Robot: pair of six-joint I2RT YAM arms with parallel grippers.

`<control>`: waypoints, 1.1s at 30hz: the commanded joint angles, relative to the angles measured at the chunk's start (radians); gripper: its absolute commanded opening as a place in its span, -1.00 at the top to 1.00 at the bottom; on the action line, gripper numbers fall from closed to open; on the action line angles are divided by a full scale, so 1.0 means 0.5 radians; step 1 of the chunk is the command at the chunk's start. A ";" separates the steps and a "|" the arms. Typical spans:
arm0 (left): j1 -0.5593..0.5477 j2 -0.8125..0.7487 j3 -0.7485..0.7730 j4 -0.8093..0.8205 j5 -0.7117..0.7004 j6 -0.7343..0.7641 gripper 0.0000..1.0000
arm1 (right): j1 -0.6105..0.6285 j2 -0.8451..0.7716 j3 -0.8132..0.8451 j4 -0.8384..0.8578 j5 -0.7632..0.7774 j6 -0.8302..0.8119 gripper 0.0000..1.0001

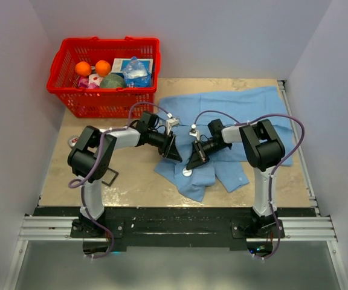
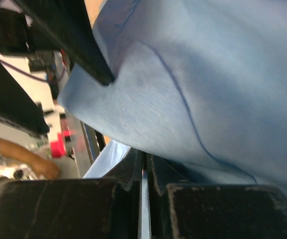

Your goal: Remove the brooch from the garment

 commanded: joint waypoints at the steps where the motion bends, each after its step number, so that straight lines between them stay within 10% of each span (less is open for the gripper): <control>1: -0.078 -0.070 0.026 -0.021 0.050 0.068 -0.14 | -0.084 -0.103 -0.205 0.664 0.222 0.348 1.00; 14: -0.103 0.016 0.247 -0.150 0.108 0.056 -0.03 | -0.093 -0.213 -0.430 1.005 0.309 0.517 1.00; 19: -0.130 -0.153 0.124 0.402 0.096 -0.223 -0.07 | -0.096 -0.226 -0.473 1.051 0.333 0.520 1.00; 24: -0.139 0.086 0.281 -0.340 0.081 0.233 0.02 | -0.093 -0.219 -0.482 1.070 0.358 0.532 1.00; 33: -0.149 0.108 0.081 -0.203 -0.229 0.209 0.05 | -0.096 -0.265 -0.543 1.113 0.370 0.541 1.00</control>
